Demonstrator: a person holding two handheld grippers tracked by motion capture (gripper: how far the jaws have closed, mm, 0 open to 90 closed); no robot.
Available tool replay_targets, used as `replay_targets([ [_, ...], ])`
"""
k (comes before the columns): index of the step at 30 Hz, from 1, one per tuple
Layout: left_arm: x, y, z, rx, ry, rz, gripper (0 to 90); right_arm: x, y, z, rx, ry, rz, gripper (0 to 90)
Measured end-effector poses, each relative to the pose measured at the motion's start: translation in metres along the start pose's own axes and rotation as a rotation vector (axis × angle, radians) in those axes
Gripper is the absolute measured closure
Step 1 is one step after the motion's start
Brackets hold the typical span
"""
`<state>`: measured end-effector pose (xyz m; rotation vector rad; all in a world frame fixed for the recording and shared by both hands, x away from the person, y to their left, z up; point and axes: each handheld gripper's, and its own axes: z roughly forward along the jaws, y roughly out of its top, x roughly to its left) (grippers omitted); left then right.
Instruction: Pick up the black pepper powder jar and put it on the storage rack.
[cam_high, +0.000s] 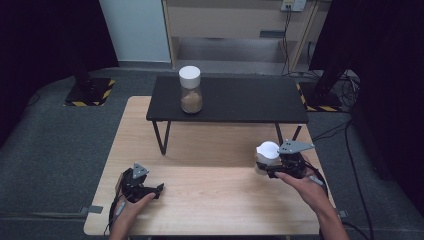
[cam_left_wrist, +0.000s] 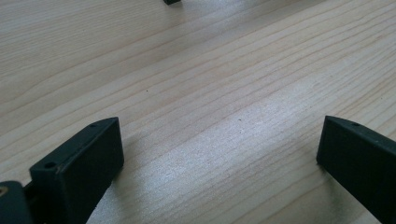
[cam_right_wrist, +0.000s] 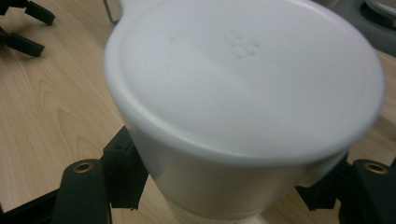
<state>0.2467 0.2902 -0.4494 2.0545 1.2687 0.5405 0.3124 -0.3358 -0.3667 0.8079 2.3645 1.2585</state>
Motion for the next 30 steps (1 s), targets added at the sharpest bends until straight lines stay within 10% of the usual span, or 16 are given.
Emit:
replay_targets([
  [30,0.0,0.0,0.0,0.0,0.0,0.0,0.0,-0.02,0.105,-0.059,-0.035,0.012,-0.02,31.6],
])
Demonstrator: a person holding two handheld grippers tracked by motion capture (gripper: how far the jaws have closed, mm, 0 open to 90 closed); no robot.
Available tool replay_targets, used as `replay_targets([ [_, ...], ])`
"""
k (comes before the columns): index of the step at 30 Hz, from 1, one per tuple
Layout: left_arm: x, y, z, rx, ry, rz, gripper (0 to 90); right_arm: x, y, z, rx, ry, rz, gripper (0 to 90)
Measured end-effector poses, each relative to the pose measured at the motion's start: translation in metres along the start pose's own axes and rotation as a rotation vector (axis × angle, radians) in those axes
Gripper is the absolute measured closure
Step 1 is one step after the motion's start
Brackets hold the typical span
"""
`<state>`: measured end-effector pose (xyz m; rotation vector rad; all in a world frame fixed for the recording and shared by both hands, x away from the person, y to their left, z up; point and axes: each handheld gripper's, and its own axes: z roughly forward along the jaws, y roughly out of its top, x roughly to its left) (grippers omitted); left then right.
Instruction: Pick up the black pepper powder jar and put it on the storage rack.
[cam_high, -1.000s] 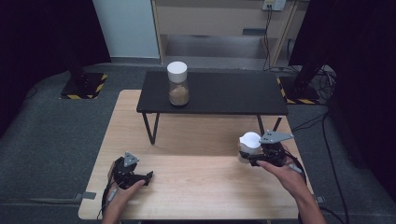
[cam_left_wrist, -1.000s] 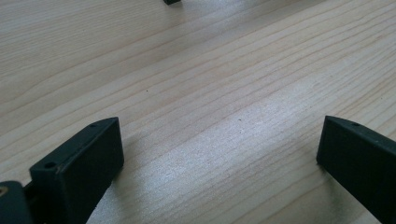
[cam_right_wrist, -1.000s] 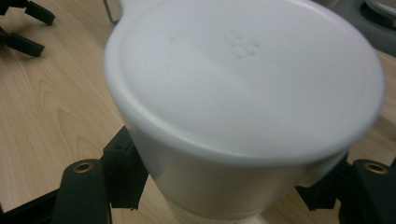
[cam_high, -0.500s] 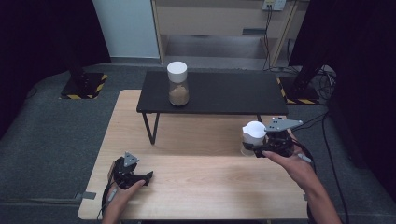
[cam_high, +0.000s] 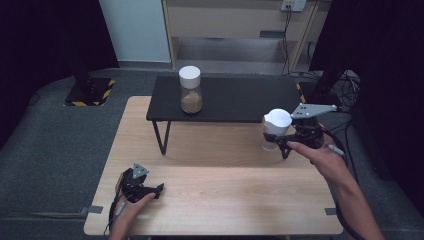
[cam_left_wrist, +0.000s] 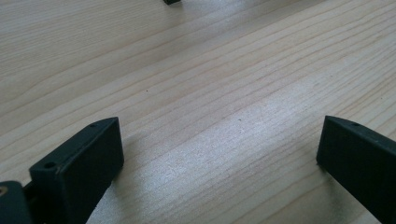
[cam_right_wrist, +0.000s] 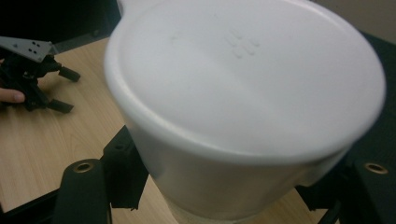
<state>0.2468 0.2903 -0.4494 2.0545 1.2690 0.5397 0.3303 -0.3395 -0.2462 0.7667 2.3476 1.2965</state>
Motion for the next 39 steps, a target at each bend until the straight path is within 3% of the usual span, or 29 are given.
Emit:
replay_targets([
  [7,0.0,0.0,0.0,0.0,0.001,0.0,0.0,-0.006,0.026,0.0,-0.02,-0.014,-0.01,31.6],
  [21,0.0,0.0,0.0,0.0,0.001,0.0,0.0,-0.025,0.063,0.017,-0.016,-0.06,-0.004,31.6],
  [30,0.0,0.0,0.0,0.001,0.0,0.0,0.0,-0.038,0.075,0.031,-0.018,-0.068,0.009,31.6],
  [39,0.0,0.0,0.0,0.001,0.0,0.0,0.0,-0.043,0.079,0.047,-0.006,-0.054,0.017,31.6],
])
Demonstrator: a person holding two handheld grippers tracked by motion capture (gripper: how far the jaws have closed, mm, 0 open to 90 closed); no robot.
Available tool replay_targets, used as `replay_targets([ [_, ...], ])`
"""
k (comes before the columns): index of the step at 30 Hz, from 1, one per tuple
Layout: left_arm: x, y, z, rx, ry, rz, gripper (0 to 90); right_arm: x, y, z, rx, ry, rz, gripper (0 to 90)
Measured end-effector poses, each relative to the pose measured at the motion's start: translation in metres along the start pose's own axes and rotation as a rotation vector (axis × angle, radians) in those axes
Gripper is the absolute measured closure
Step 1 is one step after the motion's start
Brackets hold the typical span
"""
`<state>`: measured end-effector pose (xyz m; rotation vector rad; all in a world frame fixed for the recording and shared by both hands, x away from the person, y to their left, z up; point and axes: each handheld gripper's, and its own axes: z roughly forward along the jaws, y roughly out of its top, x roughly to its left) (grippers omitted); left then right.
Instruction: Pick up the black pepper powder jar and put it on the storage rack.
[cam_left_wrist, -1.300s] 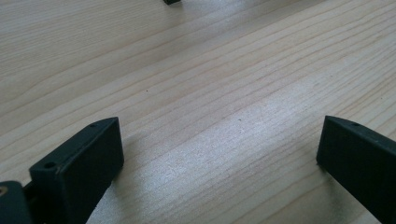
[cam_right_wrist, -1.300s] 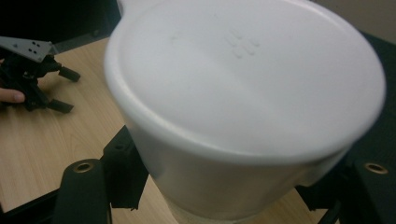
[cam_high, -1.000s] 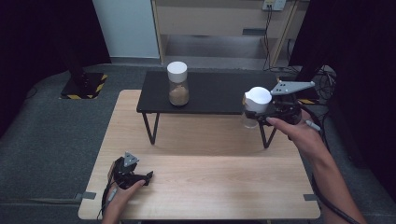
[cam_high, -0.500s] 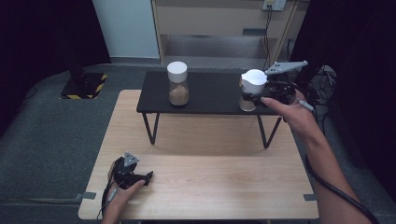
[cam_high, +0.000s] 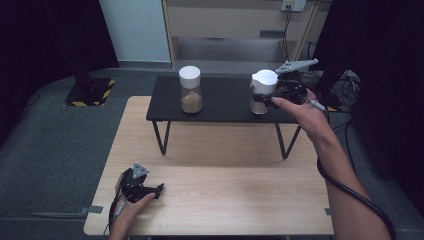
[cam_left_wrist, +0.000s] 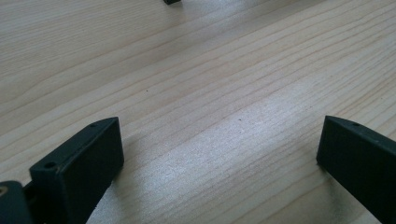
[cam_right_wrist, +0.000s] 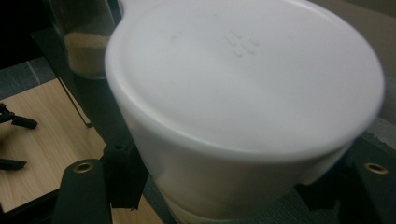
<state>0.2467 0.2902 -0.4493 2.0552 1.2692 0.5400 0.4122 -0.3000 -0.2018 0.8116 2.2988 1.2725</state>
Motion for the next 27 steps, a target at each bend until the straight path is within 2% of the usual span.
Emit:
replay_targets([
  [15,0.0,0.0,0.0,0.0,0.0,0.0,0.0,-0.002,0.003,0.014,0.015,0.002,0.004,31.6],
  [27,0.0,0.0,0.0,-0.002,0.0,-0.002,0.0,-0.004,0.004,0.018,0.018,0.009,0.012,31.6],
])
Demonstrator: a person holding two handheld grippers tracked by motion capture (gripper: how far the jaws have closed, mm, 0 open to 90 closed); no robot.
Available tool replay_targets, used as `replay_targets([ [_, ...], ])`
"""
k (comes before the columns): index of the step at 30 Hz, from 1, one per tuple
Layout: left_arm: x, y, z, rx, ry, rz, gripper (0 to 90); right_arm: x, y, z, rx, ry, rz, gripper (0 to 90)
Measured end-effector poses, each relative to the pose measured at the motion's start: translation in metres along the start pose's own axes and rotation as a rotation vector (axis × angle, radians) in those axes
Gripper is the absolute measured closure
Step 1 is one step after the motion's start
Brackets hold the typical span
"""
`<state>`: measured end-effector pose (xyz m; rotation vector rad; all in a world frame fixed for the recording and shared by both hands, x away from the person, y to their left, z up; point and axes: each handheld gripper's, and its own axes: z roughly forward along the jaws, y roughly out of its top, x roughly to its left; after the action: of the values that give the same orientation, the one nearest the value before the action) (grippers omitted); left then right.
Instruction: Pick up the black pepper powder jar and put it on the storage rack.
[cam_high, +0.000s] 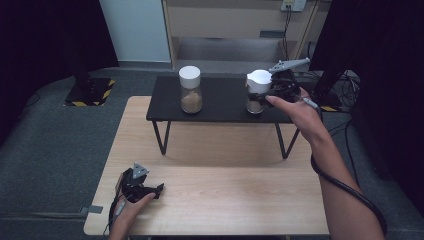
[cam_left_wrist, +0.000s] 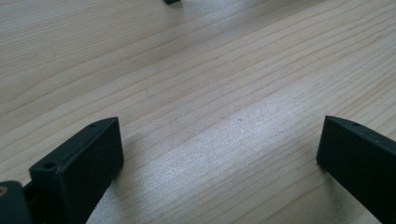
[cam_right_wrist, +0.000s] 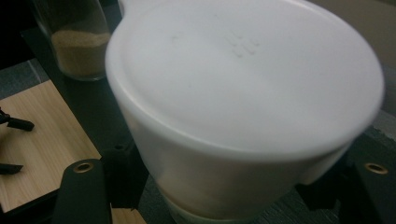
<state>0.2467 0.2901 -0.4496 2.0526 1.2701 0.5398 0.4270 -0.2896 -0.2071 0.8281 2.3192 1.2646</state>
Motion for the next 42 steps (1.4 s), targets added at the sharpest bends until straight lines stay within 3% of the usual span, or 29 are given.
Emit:
replay_targets([
  [33,0.0,0.0,0.0,0.0,0.0,0.0,0.0,-0.0052,-0.0057,0.0043,-0.018,0.009,0.027,30.7],
  [42,0.0,0.0,0.0,0.0,0.0,0.0,0.0,-0.002,-0.0051,-0.0018,-0.012,-0.006,0.0,16.3],
])
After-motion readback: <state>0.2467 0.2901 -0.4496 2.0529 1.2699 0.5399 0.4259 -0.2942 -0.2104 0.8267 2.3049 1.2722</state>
